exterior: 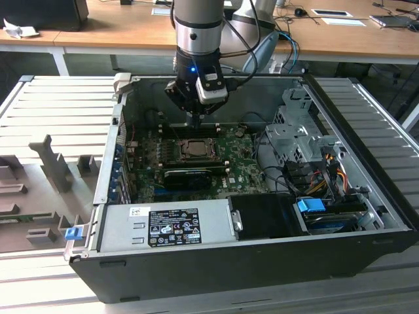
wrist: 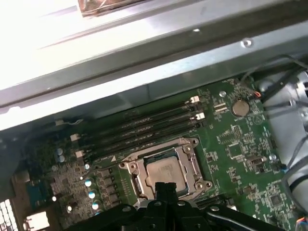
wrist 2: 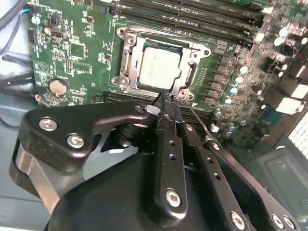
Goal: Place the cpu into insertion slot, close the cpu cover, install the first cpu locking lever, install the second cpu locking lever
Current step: 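Install the first cpu locking lever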
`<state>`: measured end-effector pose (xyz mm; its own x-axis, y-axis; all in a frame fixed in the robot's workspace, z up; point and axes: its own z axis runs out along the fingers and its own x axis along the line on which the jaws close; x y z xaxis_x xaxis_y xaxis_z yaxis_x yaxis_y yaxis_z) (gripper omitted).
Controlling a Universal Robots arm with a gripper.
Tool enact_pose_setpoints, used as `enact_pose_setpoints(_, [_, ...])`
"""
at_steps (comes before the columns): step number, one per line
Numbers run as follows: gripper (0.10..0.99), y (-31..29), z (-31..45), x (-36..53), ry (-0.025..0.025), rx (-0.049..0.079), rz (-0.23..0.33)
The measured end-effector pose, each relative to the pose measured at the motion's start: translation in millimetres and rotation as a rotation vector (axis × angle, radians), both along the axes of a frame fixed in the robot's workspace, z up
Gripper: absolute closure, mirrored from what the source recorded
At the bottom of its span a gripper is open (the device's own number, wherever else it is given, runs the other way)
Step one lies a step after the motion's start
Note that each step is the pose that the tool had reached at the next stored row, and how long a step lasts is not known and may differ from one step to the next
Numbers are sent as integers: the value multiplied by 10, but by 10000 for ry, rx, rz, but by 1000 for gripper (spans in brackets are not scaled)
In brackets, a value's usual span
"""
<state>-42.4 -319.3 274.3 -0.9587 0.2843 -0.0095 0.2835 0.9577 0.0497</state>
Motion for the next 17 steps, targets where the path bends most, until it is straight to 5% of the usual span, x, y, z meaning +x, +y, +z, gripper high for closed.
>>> enact_pose_setpoints(17, [980,0,-51,-15,-1,0,3226])
